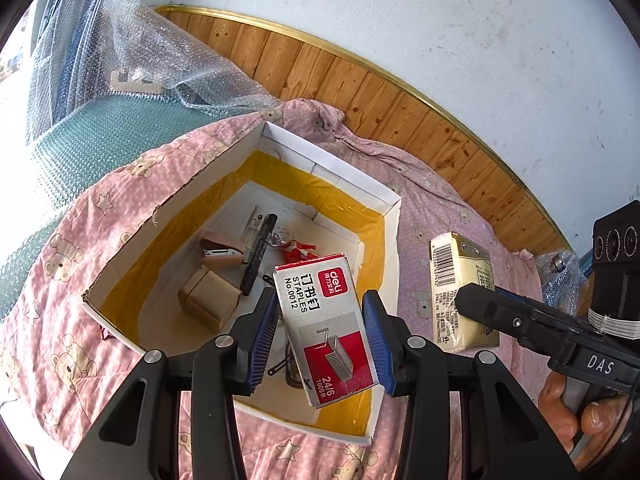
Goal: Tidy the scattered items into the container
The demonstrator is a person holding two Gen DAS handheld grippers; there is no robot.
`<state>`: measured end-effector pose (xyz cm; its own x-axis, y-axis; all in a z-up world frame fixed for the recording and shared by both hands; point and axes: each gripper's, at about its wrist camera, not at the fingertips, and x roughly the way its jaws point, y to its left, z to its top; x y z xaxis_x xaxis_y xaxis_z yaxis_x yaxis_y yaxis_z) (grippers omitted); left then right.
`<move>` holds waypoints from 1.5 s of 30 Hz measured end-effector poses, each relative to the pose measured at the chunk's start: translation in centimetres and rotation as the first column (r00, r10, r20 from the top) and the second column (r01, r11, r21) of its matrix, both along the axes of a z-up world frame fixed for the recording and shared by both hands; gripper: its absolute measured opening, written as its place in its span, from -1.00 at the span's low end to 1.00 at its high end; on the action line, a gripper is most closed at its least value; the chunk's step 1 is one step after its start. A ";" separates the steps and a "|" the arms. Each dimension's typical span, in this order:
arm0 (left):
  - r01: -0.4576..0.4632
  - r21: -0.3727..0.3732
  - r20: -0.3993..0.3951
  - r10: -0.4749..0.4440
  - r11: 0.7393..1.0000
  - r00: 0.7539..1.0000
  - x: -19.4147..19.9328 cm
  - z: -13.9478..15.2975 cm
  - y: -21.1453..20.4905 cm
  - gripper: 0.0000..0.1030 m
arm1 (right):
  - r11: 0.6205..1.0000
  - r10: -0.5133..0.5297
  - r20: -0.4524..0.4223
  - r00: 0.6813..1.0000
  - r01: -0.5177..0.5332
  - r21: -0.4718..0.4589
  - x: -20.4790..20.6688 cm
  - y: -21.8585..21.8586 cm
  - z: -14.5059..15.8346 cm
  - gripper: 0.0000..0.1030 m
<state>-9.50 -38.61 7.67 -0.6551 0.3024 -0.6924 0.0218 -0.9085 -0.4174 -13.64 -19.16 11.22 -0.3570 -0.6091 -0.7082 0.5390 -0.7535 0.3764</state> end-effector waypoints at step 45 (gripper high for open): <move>0.026 -0.058 0.170 -0.016 0.998 0.985 -1.4 -4.4 0.3 0.35 | 0.945 0.101 0.030 0.994 -0.105 0.311 -4.5 -3.6 -3.5 0.27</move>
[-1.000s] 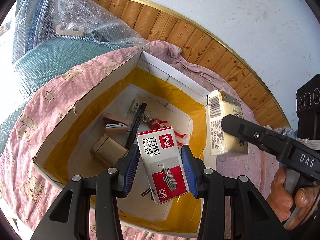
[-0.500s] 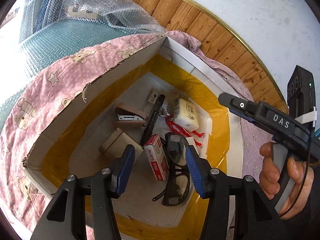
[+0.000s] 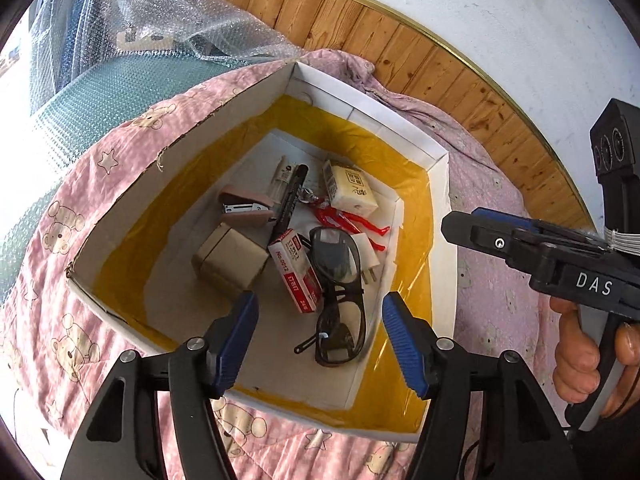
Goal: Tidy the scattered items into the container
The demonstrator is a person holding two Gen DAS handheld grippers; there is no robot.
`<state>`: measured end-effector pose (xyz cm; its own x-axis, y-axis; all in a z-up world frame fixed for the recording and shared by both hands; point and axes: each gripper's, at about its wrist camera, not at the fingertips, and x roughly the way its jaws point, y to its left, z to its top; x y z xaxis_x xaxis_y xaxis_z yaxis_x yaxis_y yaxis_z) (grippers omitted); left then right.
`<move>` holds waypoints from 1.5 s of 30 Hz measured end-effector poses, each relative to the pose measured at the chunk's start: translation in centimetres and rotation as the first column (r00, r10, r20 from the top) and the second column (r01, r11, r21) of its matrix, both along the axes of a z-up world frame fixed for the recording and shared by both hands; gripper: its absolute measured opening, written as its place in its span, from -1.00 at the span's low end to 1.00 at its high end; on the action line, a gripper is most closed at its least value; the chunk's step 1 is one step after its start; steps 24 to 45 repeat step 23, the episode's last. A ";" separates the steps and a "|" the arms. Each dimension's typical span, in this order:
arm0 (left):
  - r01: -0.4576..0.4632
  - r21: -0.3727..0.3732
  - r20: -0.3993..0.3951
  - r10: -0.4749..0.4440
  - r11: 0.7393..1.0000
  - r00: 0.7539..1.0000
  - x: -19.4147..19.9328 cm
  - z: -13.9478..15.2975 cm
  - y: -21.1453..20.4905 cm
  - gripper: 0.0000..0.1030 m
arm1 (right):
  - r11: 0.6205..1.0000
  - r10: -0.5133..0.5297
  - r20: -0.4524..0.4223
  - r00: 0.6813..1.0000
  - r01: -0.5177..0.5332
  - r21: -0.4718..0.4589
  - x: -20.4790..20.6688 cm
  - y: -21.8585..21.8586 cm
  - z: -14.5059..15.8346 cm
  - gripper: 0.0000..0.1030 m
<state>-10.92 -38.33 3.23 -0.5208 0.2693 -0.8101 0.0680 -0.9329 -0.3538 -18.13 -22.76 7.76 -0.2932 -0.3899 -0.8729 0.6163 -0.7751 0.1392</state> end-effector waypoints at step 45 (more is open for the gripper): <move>-0.002 -0.065 -0.034 0.000 0.998 0.999 2.4 2.1 1.0 0.51 | 0.993 0.046 0.009 0.999 -0.047 0.107 4.1 0.3 0.2 0.27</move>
